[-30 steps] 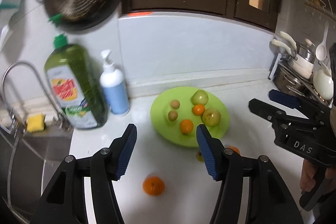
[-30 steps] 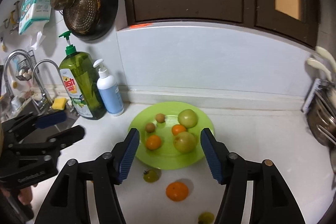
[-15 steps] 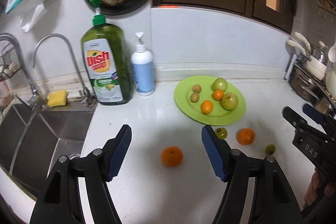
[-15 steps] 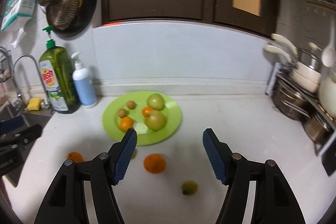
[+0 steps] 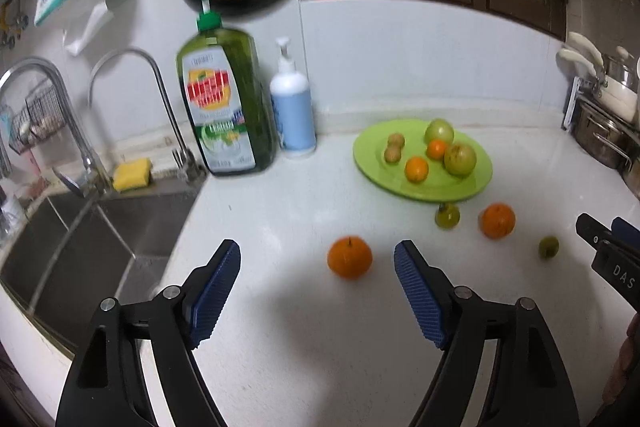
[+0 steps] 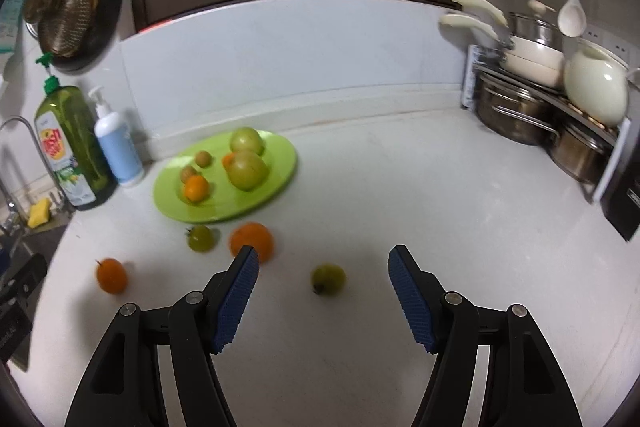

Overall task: Organize fruits
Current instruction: 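Move both open tools back toward the fruit left on the counter, then grasp the tangerine with the left tool while the right tool grasps the small green fruit, then carry the tangerine in the left tool while the right tool carries the green fruit over the plate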

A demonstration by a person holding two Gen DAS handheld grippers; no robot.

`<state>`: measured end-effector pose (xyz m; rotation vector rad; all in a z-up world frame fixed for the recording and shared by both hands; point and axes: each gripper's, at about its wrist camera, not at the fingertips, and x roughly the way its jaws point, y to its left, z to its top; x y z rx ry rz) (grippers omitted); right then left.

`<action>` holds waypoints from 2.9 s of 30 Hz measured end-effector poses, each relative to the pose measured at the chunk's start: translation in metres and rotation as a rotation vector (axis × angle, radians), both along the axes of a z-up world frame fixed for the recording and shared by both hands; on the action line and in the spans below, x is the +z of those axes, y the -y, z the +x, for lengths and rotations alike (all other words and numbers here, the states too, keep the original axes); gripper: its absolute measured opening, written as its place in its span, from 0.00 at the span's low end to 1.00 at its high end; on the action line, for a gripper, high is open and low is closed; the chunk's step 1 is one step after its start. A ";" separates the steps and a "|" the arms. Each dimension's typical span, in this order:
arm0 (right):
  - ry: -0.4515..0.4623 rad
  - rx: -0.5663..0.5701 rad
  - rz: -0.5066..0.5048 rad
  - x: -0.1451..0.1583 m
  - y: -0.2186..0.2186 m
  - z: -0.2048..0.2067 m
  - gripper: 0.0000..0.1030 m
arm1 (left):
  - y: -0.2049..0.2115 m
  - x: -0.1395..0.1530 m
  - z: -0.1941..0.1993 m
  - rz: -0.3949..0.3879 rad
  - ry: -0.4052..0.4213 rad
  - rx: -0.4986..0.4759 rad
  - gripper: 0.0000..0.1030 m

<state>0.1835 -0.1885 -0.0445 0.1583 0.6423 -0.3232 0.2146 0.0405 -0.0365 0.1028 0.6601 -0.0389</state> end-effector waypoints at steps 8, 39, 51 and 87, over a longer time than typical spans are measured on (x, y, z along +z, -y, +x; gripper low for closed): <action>-0.077 -0.032 0.027 -0.023 0.003 0.001 0.66 | 0.003 -0.025 0.014 0.025 -0.067 -0.008 0.77; -0.233 -0.042 0.056 -0.060 0.017 0.053 0.42 | 0.019 -0.067 0.079 -0.026 -0.212 -0.098 0.42; -0.233 -0.015 0.038 -0.061 0.014 0.058 0.29 | 0.019 -0.067 0.080 -0.031 -0.213 -0.107 0.40; -0.025 0.315 0.020 0.018 -0.033 0.038 0.29 | 0.050 0.021 0.031 -0.057 -0.001 -0.271 0.40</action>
